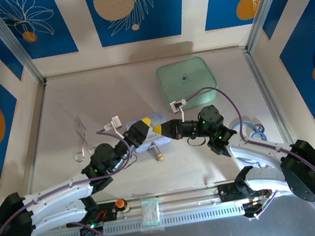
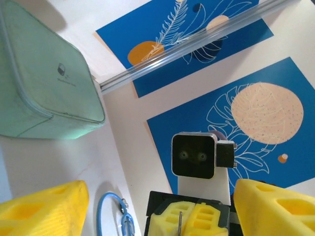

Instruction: Unlock the padlock with the key

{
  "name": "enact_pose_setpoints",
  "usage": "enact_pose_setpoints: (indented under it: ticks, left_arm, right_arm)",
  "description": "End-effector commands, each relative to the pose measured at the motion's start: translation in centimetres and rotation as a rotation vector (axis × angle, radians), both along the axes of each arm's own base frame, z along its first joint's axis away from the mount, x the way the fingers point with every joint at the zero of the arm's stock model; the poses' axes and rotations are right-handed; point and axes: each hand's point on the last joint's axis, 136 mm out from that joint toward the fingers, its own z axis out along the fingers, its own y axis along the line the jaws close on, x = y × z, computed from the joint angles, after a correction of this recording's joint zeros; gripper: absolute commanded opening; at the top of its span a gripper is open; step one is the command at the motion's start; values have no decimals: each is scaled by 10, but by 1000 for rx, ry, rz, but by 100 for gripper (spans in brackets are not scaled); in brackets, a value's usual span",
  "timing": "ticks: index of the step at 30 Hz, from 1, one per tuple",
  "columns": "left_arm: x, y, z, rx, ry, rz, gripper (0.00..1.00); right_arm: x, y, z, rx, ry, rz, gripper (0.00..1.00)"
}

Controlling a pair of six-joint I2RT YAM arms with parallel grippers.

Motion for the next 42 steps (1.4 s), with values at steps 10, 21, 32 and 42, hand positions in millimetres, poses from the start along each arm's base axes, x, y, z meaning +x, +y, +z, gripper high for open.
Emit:
enact_pose_setpoints:
  ticks: [10, 21, 32, 42]
  left_arm:
    - [-15, 14, -84, 583, 273, -37, 62]
    - [-44, -10, -163, 775, 387, -132, 57]
    - [-32, -35, -210, 862, 358, -140, 60]
    - [-26, -29, -240, 920, 422, -80, 57]
  right_arm:
    - [3, -34, -81, -425, 180, -98, 0]
    - [-6, -74, -130, -568, 294, -183, 0]
    - [-15, -78, -143, -573, 318, -177, 0]
    - [-23, -85, -147, -575, 325, -187, 0]
